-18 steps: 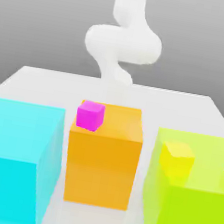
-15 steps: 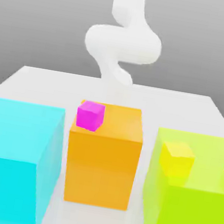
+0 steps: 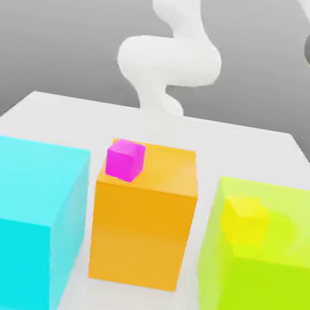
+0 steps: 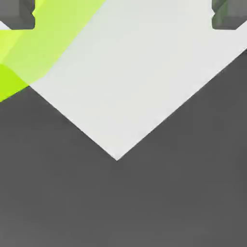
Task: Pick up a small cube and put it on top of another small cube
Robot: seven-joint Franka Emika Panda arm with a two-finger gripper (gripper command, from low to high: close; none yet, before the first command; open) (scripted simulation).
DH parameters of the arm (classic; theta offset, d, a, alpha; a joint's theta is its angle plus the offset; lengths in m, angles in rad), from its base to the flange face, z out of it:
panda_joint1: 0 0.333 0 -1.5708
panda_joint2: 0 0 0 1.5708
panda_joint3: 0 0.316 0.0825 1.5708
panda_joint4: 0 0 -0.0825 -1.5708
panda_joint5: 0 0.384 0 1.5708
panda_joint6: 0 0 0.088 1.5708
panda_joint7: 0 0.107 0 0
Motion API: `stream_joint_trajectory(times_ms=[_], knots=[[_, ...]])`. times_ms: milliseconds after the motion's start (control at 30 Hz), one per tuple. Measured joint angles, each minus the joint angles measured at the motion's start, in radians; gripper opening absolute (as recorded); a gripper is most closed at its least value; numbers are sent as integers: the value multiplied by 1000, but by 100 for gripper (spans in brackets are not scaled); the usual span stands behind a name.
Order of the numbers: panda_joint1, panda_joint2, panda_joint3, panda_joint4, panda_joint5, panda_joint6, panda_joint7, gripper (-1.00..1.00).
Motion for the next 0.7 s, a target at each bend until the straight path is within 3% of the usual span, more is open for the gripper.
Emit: stream_joint_trajectory(times_ms=[67, 200, 233, 333, 467, 600, 633, 700], knots=[[10, 74, 35, -80, -1, 46, 129, 0], [-62, 102, 9, -218, 100, 64, 318, 0], [-80, 118, 1, -237, 87, 75, 370, 0], [-67, 196, -70, -239, -90, 122, 534, 0], [91, 302, -283, -210, -348, 188, 728, 0], [274, 401, -509, -181, -524, 259, 861, 0], [300, 413, -538, -178, -542, 270, 875, -100], [300, 413, -538, -178, -542, 270, 875, -100]])
